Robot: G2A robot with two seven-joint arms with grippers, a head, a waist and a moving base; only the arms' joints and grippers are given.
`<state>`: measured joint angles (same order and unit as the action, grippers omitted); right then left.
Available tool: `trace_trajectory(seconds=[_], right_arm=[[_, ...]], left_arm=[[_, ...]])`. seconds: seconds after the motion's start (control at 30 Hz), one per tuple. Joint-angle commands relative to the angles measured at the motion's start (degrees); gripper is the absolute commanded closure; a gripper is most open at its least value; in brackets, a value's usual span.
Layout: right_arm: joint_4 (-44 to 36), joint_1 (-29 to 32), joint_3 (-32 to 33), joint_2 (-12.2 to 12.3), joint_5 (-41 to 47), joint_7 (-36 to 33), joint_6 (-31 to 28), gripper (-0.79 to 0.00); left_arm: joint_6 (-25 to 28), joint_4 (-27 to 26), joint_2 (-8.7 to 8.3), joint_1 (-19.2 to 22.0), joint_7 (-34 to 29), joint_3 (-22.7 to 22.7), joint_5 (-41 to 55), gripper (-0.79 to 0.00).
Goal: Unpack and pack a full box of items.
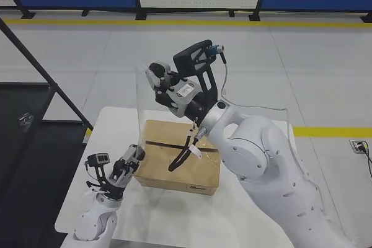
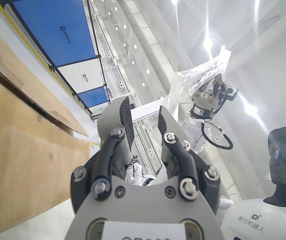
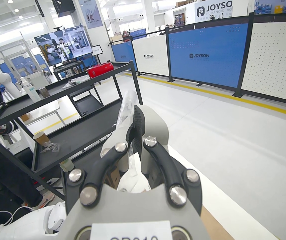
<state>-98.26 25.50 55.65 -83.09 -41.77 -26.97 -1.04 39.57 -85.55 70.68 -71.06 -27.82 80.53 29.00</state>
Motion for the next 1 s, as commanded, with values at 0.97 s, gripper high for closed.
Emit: trace_trajectory(seconds=[0.97], right_arm=[[-0.36,0.47,0.62,-1.25,-1.15,-1.07,-0.4,0.0]], left_arm=[[-0.69,2.42,1.05,2.46,-5.53,-3.64,7.24,-0.348]])
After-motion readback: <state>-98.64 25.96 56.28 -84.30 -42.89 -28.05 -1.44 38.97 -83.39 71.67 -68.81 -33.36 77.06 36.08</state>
